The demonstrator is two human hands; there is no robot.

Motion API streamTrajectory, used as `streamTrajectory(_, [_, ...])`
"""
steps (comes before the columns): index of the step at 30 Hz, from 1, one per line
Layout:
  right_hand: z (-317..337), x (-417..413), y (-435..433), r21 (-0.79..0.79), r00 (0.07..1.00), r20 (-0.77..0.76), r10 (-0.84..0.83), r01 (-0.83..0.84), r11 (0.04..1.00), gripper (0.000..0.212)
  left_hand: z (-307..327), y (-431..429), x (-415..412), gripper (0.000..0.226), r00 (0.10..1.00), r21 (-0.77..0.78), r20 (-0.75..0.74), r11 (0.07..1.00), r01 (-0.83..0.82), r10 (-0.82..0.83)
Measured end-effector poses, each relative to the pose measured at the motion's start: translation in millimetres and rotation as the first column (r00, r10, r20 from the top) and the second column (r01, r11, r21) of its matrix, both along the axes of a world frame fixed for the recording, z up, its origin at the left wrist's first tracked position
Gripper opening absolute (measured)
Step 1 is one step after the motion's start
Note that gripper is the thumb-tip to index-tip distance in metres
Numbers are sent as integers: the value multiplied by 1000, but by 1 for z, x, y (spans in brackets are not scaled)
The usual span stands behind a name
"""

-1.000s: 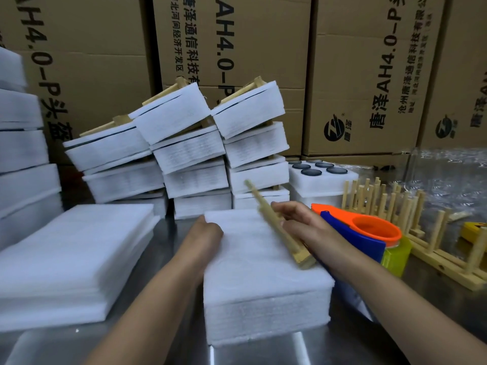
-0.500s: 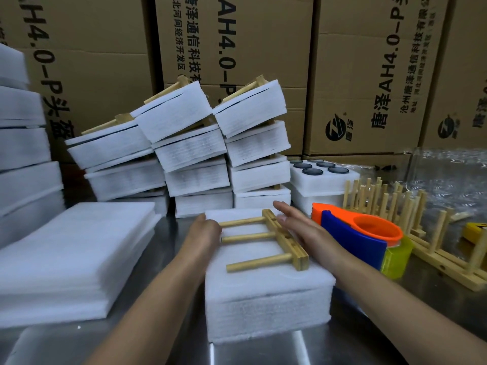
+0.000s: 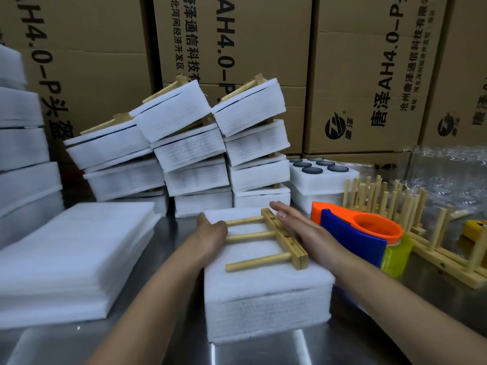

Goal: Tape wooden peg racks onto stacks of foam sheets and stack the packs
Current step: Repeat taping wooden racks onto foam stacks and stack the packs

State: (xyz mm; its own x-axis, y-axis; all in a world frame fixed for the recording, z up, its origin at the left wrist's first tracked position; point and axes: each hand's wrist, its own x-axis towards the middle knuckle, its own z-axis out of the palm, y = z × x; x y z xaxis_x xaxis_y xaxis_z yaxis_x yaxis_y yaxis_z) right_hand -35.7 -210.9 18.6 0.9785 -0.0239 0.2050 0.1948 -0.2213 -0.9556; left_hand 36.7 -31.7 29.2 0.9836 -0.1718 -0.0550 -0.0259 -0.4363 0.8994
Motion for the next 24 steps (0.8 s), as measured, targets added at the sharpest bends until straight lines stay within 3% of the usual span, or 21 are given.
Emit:
streamTrajectory(3, [5,-3,0,-143,996,36,-75,80,986,36,0,0,2,57,1000,28,7,1000,4,-5])
streamTrajectory(5, [13,-9,-9,-300,955,195,-223,275,913,23,-1,-1,1,55,1000,38,13,999,4,-4])
streamTrajectory(6, [16,-16,-15,-393,912,272,-308,398,829,24,-1,0,1,55,1000,42,15,999,8,-9])
streamTrajectory(8, [17,-35,-33,-631,818,365,-444,568,528,38,-1,-1,1,54,1000,45,19,999,14,-15])
streamTrajectory(10, [10,-50,-55,-812,772,334,-541,527,251,57,-1,-1,2,55,1000,51,20,999,8,-9])
streamTrajectory(12, [1,-58,-75,-911,792,212,-572,372,177,77,0,-1,3,55,1000,54,18,999,4,-5])
streamTrajectory(14, [-1,-62,-86,-923,844,142,-517,301,238,80,-1,0,5,54,1000,55,8,998,13,-14])
streamTrajectory(18, [14,-67,-89,-700,907,169,-386,386,601,48,-2,2,9,56,1000,18,-8,1000,24,-24])
streamTrajectory(21, [31,-67,-90,-521,886,286,-366,464,716,30,-4,3,10,68,1000,13,-7,999,30,-30])
streamTrajectory(24, [59,-73,-85,-272,859,383,-339,456,848,29,-1,2,9,75,999,2,29,1000,17,-17])
